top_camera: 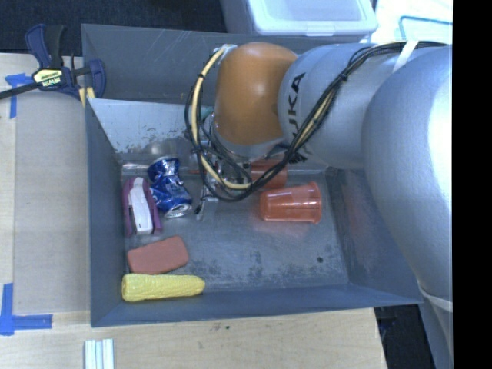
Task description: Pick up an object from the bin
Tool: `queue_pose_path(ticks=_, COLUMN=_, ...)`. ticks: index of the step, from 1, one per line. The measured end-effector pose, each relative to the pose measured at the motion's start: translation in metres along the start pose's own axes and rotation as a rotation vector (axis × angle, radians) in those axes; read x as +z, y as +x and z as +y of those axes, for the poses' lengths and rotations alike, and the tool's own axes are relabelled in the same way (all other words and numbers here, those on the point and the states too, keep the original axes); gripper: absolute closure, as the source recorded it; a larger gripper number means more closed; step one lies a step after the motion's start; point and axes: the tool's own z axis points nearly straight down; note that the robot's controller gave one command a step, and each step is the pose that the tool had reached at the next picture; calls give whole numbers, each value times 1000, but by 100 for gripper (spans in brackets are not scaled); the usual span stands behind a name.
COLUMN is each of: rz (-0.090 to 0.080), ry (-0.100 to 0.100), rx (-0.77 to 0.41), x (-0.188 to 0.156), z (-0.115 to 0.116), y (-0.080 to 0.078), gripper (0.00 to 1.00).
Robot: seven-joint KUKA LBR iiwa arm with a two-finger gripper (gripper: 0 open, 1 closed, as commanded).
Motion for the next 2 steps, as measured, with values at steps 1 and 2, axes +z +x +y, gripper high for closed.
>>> queue_pose_path(ticks=1, rz=0, ry=0, rx=0, x=0, z=0, y=0, gripper=0)
queue_pose_path(ticks=2, rz=-23, ry=-1, rx=-123, x=28, z=47, y=-14, gripper=0)
